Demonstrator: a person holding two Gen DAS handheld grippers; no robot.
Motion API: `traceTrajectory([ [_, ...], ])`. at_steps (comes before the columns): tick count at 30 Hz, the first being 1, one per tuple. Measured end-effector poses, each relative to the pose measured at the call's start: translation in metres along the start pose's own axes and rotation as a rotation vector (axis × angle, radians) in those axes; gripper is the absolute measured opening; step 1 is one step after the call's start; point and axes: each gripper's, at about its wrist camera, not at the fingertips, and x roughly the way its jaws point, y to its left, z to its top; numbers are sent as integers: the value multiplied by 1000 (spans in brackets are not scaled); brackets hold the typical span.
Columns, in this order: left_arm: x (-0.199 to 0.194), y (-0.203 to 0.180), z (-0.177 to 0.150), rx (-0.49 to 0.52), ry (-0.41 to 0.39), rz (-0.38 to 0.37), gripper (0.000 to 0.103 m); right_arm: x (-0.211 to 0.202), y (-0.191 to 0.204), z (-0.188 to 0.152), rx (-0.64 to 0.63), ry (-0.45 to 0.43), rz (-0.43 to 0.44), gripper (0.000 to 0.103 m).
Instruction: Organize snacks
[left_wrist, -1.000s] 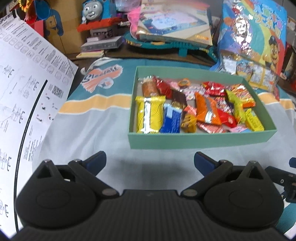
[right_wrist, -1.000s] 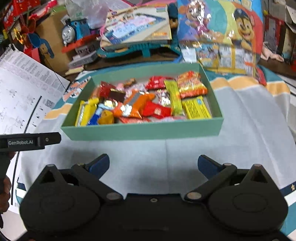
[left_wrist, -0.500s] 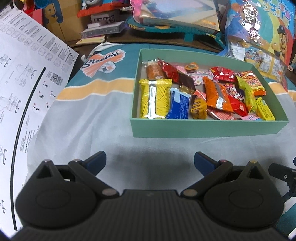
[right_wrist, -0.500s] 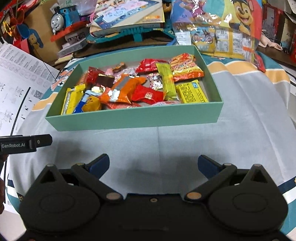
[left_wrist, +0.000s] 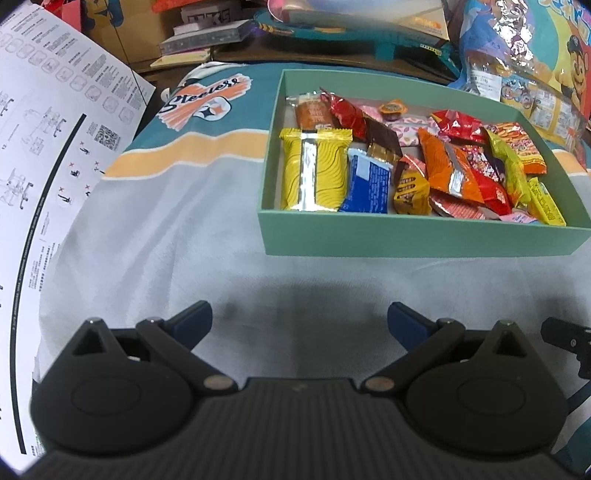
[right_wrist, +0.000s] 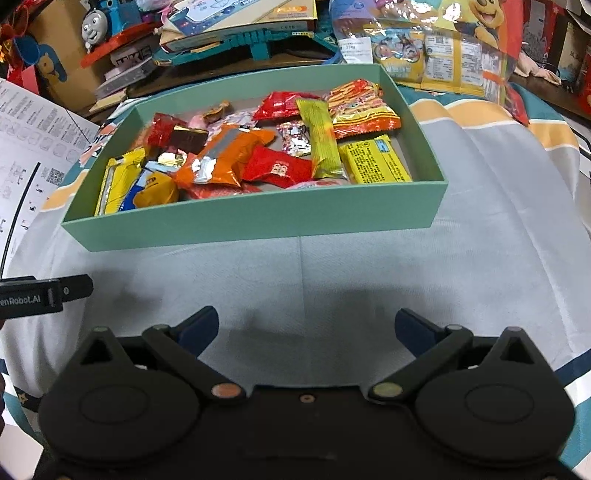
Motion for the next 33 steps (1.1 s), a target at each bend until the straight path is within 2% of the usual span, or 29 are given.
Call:
traceTrajectory([
  [33,-9,2,4,-11,-35,-1,103,-5,9,6,-16,-21,-20,103],
])
